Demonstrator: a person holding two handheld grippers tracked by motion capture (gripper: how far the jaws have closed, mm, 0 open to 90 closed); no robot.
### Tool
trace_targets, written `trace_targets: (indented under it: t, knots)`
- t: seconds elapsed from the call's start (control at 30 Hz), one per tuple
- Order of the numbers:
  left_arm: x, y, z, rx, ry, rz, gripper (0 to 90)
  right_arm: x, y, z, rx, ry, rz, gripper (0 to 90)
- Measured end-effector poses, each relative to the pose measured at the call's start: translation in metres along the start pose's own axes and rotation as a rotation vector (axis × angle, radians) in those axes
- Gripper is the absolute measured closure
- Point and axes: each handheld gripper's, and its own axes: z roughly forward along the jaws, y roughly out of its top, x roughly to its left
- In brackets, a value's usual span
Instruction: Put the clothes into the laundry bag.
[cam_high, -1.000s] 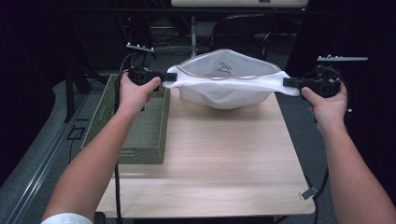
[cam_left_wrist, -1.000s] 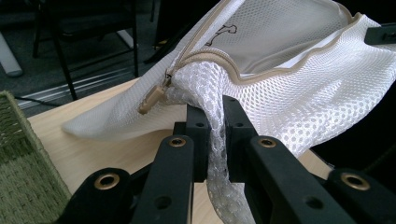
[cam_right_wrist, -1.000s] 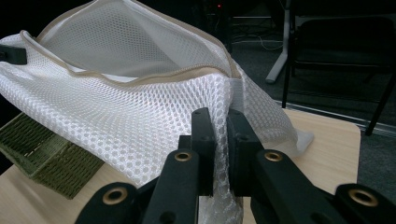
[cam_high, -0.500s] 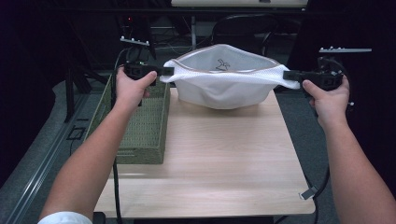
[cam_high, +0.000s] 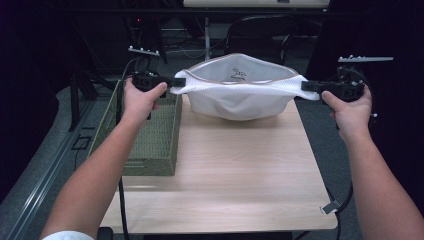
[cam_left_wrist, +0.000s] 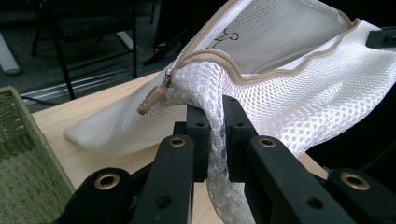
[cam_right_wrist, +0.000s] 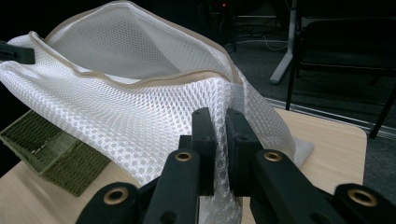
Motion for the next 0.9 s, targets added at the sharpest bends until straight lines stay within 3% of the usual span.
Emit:
trace_targets:
  t: [0.23,0.43,0.63,0.9]
  knots:
    - [-0.006,-0.023,0.0,0.032,-0.009,0.02,84.1,0.003,-0.022,-0.004,0.024,0.017,-0.013,83.6]
    - [-0.009,-0.042,-0.004,0.037,-0.037,0.002,84.0,0.007,-0.043,-0.009,0.029,0.033,-0.025,83.6]
    - [-0.012,-0.057,-0.002,0.052,-0.012,0.021,84.0,0.014,-0.057,-0.011,0.044,0.037,-0.055,83.5]
    - [-0.016,-0.085,-0.005,0.058,-0.021,0.021,83.9,0.022,-0.077,-0.014,0.06,0.044,-0.069,83.4]
